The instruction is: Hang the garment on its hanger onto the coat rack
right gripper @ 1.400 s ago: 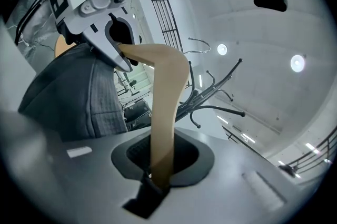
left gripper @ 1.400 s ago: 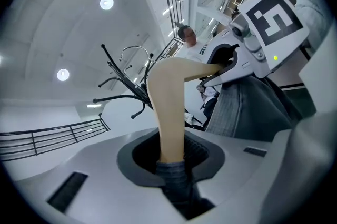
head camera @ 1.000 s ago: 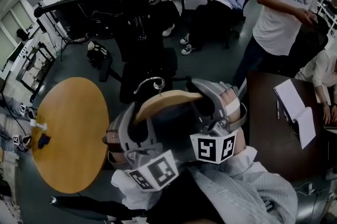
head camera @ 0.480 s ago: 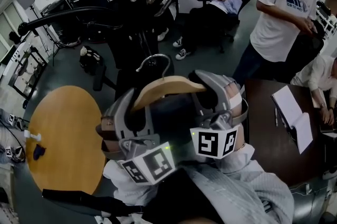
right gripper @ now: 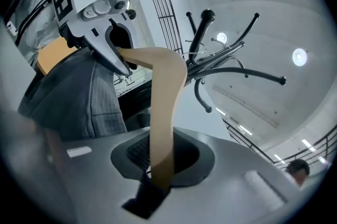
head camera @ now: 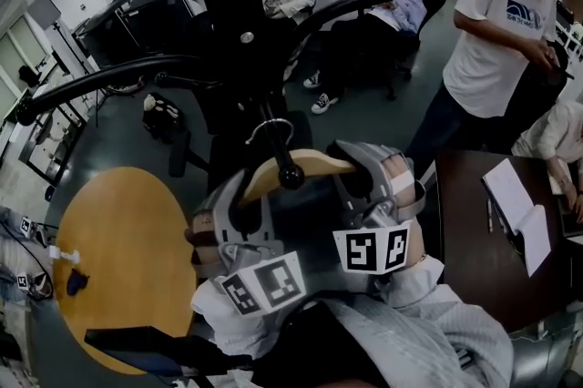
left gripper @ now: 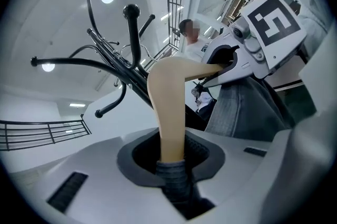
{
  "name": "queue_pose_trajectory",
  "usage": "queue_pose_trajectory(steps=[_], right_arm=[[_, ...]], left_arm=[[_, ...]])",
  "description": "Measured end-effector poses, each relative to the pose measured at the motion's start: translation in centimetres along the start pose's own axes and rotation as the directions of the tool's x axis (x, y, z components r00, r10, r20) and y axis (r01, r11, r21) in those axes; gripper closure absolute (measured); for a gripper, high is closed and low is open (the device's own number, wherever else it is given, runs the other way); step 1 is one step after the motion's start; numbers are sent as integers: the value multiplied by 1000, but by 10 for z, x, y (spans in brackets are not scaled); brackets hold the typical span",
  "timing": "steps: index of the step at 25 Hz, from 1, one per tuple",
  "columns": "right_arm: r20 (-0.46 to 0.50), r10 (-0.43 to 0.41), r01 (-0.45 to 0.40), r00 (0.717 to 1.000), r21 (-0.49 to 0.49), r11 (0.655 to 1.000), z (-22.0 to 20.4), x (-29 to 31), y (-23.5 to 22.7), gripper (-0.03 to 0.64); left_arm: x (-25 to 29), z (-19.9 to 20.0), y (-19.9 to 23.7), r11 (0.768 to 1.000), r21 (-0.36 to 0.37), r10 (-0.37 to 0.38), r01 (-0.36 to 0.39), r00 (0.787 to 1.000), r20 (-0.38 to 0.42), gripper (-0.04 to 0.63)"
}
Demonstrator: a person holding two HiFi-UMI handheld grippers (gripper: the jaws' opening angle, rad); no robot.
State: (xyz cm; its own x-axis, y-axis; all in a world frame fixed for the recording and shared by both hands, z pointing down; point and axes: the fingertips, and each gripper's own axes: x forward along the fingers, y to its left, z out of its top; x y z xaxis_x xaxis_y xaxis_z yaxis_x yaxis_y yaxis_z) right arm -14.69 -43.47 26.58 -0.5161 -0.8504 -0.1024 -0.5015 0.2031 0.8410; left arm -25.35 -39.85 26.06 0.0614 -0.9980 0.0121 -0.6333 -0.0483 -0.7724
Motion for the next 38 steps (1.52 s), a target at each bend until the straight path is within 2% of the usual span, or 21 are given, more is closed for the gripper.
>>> queue_pose_trajectory(steps=[5, 13, 17, 21, 25, 30, 34, 38], right_arm=[[-26, 46, -45, 999, 16, 999, -14, 21, 20, 566], [-15, 54, -54, 998, 17, 998, -17, 19, 22, 572], [-8, 67, -67, 998, 22, 998, -18, 20, 26, 578], [24, 101, -103, 995, 49, 994, -16, 16, 28, 567], [74, 161, -165, 984, 51, 985, -10, -6, 33, 555], [127, 260, -268, 957, 50, 962, 8, -24, 41, 471], [155, 258, -271, 954, 72, 960, 15, -37, 37, 453], [210, 224, -257, 952, 146, 955, 24, -50, 22, 453]], left_arm=[[19, -22, -8, 1000, 4, -29, 29, 999, -38, 520], [22, -21, -9, 1000, 30, 4, -2, 999, -48, 522], [20, -21, -10, 999, 39, 14, -13, 1000, -23, 522], [14, -18, -14, 1000, 15, -9, 9, 1000, 18, 518], [0, -12, -29, 998, 53, -42, 40, 998, 42, 443], [-15, 0, -21, 996, 84, 0, -8, 995, 102, 411], [-29, 12, -14, 998, 49, 20, -28, 987, 159, 408], [-38, 19, -14, 999, -47, 10, -1, 979, 201, 408]])
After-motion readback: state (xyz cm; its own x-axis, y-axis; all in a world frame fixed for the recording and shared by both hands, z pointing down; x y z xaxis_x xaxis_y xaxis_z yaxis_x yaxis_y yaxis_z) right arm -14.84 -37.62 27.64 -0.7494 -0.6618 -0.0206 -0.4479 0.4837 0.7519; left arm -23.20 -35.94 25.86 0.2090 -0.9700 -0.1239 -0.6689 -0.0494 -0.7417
